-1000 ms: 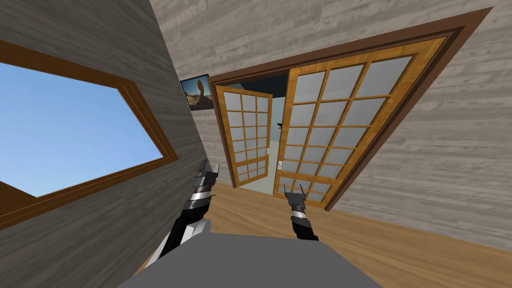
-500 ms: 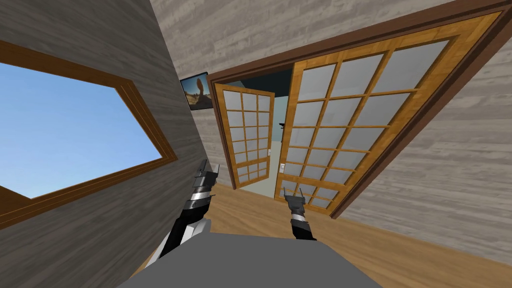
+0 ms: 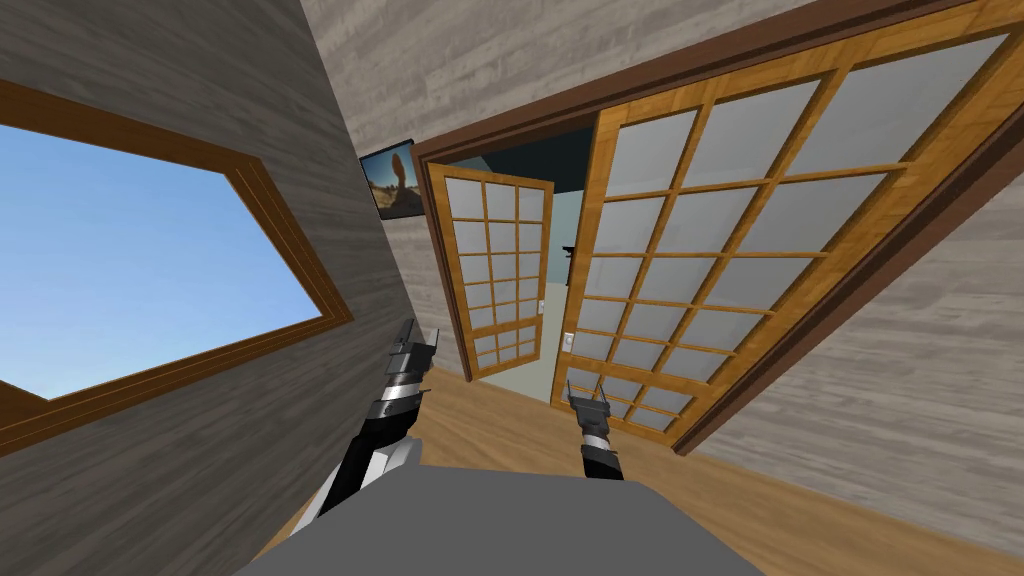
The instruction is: Push the door open
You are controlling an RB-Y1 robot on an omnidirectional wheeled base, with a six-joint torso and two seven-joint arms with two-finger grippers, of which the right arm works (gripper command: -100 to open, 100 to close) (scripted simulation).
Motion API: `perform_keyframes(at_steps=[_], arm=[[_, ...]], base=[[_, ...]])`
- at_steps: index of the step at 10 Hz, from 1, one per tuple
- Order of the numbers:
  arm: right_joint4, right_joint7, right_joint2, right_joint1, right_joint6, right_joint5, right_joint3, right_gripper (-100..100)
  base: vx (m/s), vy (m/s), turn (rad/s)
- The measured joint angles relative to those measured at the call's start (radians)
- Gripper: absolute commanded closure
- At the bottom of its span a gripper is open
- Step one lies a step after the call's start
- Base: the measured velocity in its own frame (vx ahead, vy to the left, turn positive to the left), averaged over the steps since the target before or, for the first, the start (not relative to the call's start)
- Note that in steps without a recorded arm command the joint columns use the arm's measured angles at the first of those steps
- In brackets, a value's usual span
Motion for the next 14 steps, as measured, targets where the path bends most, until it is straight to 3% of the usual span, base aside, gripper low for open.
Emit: perform_keyframes(at_steps=[12, 14], arm=[[0.237, -0.231, -0.018, -0.058, -0.081, -0.183, 0.084, -100], [0.248, -0.25, -0.021, -0.058, -0.086, -0.199, 0.091, -100]], base=[[0.125, -0.051, 0.058], [0.09, -0.038, 0.015]])
